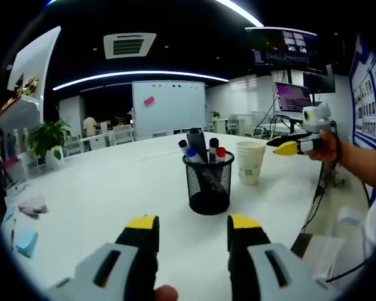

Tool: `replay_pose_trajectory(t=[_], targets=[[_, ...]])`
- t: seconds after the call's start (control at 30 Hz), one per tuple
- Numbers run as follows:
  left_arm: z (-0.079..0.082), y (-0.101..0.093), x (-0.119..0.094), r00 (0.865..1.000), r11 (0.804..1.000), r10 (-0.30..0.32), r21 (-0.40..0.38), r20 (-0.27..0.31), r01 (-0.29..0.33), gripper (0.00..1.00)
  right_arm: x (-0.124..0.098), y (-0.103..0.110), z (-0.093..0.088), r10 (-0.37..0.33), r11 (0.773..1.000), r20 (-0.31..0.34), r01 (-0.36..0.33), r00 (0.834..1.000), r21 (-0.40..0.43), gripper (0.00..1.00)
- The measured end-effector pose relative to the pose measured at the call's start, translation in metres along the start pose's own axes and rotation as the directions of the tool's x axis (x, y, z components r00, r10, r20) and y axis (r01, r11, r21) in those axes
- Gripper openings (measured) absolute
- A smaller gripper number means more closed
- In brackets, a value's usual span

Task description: Place the scattered laser pointers and whiteboard markers into the pen holder and stack the scattered paper cups together

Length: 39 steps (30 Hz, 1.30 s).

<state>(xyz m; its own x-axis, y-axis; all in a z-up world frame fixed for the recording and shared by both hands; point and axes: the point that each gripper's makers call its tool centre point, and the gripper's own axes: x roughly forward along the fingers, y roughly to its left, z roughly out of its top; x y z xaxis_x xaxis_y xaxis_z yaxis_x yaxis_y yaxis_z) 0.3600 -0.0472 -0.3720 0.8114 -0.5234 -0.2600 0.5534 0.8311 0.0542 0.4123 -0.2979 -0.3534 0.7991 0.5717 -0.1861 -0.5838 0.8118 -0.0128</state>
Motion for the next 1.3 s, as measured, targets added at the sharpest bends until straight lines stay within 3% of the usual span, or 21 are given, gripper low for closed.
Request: replay_pose_trajectory(t=[0.57, 0.9, 0.93, 1.13, 1.3], targets=[[-0.002, 0.001, -0.003, 1.0, 1.0, 0.008, 0.002, -0.029, -0.008, 0.44, -0.015, -0.009, -0.005, -0.009, 1.0, -0.093, 0.008, 0.996, -0.013, 0.52], [-0.007, 0.003, -0.008, 0.998, 1.0, 0.022, -0.002, -0.054, -0.023, 0.44, -0.022, -0.01, -0.005, 0.022, 0.999, -0.144, -0.025, 0.989, -0.02, 0.52], [-0.007, 0.003, -0.008, 0.998, 1.0, 0.022, -0.003, -0.057, -0.022, 0.44, -0.023, -0.007, -0.002, 0.027, 0.999, -0.135, -0.024, 0.99, 0.022, 0.52], [-0.008, 0.004, -0.009, 0.997, 1.0, 0.026, -0.002, -0.069, -0.026, 0.44, -0.03, -0.008, 0.011, -0.002, 0.999, -0.128, 0.006, 0.992, 0.034, 0.51], [-0.008, 0.003, -0.009, 0.997, 1.0, 0.024, -0.002, -0.075, -0.024, 0.44, -0.037, -0.009, 0.011, -0.021, 0.999, -0.151, 0.026, 0.988, 0.036, 0.51]])
